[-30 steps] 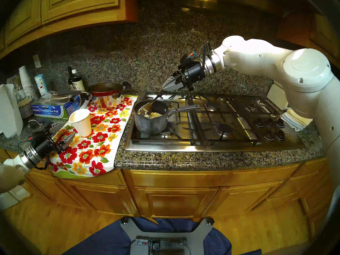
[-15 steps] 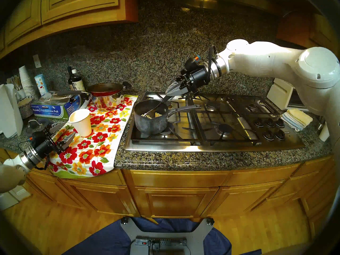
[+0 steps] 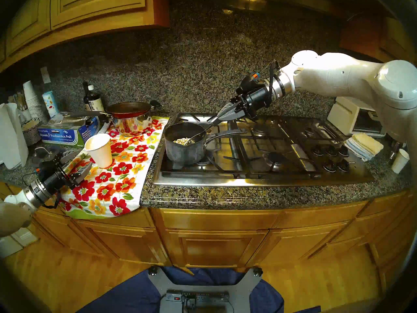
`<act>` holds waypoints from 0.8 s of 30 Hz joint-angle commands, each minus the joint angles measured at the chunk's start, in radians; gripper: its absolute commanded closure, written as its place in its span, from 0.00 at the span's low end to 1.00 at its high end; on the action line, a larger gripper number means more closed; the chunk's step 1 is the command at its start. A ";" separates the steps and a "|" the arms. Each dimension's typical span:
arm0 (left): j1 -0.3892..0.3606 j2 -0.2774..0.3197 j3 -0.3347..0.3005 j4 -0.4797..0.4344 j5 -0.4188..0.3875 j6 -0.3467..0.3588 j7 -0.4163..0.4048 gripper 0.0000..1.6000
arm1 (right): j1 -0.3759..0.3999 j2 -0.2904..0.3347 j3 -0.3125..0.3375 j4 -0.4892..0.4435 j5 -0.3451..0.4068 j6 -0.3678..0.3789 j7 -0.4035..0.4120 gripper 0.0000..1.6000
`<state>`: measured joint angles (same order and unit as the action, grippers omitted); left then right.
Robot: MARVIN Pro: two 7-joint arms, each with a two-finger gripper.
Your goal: Pour oats into pot and stir with a spoon
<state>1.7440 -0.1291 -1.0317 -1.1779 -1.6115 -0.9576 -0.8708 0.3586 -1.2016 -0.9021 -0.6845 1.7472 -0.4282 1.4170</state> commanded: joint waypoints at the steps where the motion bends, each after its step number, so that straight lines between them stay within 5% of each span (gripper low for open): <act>1: 0.007 0.015 -0.044 -0.001 -0.003 -0.002 -0.107 0.00 | -0.005 -0.038 0.012 0.057 0.001 -0.003 0.027 1.00; 24: 0.034 0.015 -0.072 -0.002 -0.008 -0.002 -0.119 0.00 | -0.047 -0.156 0.072 0.119 0.035 0.003 0.020 1.00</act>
<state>1.7778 -0.1290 -1.0676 -1.1811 -1.6108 -0.9576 -0.8709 0.3003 -1.3206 -0.8576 -0.5745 1.7668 -0.4264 1.4086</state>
